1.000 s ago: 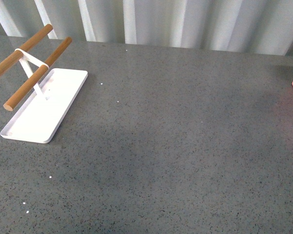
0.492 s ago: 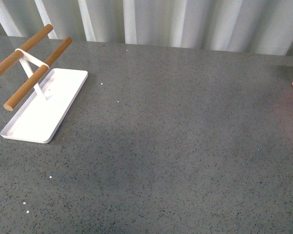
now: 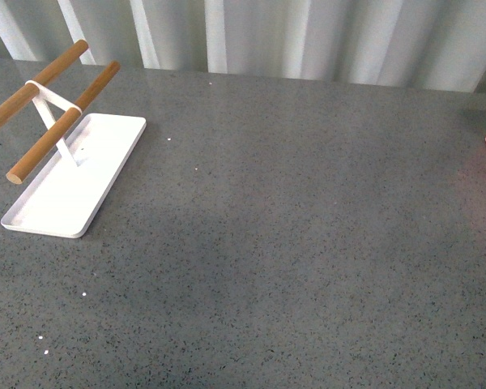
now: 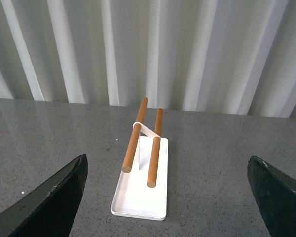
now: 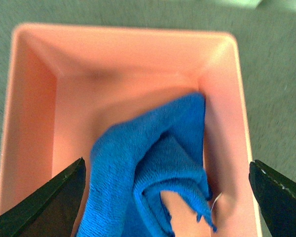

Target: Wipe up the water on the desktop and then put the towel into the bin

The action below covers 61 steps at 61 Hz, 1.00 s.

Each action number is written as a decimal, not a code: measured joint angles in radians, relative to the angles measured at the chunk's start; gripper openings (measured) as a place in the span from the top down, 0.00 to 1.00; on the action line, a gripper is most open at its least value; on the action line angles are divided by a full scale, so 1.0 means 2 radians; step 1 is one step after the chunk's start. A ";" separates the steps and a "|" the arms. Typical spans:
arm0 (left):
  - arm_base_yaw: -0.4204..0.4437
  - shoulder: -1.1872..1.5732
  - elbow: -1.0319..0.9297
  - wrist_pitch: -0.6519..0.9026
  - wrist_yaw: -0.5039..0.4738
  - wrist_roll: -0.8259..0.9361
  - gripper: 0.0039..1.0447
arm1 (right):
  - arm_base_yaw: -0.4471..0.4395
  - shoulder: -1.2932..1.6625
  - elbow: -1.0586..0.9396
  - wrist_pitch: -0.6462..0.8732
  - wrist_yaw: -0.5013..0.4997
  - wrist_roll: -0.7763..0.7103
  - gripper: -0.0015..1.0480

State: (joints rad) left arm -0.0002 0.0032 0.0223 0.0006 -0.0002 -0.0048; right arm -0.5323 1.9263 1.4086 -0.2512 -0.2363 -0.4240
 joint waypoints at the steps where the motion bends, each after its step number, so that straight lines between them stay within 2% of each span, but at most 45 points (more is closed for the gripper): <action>1: 0.000 0.000 0.000 0.000 0.000 0.000 0.06 | 0.002 -0.012 -0.011 0.014 -0.009 -0.001 0.07; 4: 0.000 0.000 0.000 0.000 0.000 0.000 0.06 | 0.012 -0.060 -0.053 0.055 -0.047 -0.013 0.07; 8: 0.000 0.000 0.000 0.000 0.000 0.000 0.06 | 0.033 -0.135 -0.117 0.083 -0.068 -0.034 0.07; 22: 0.000 0.000 0.000 0.000 0.000 0.000 0.06 | 0.077 -0.251 -0.235 0.143 -0.058 -0.032 0.08; 29: 0.000 0.000 0.000 0.000 0.000 0.000 0.06 | 0.100 -0.291 -0.361 0.401 -0.038 0.111 0.30; 33: 0.000 0.000 0.000 0.000 0.000 0.000 0.06 | 0.118 -0.322 -0.422 0.478 -0.027 0.160 0.43; 38: 0.000 0.000 0.000 0.000 0.000 0.000 0.06 | 0.141 -0.360 -0.474 0.502 -0.010 0.183 0.60; 45: 0.000 0.000 0.000 0.000 0.000 0.000 0.06 | 0.160 -0.393 -0.522 0.509 0.009 0.192 0.79; 50: 0.000 0.000 0.000 0.000 0.000 0.000 0.06 | 0.176 -0.426 -0.560 0.510 0.027 0.193 0.97; 61: 0.000 0.000 0.000 0.000 0.000 0.000 0.06 | 0.202 -0.484 -0.608 0.505 0.046 0.194 0.97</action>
State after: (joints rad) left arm -0.0002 0.0032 0.0223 0.0006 -0.0006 -0.0048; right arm -0.1287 0.9573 0.1928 0.7578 -0.1444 -0.0353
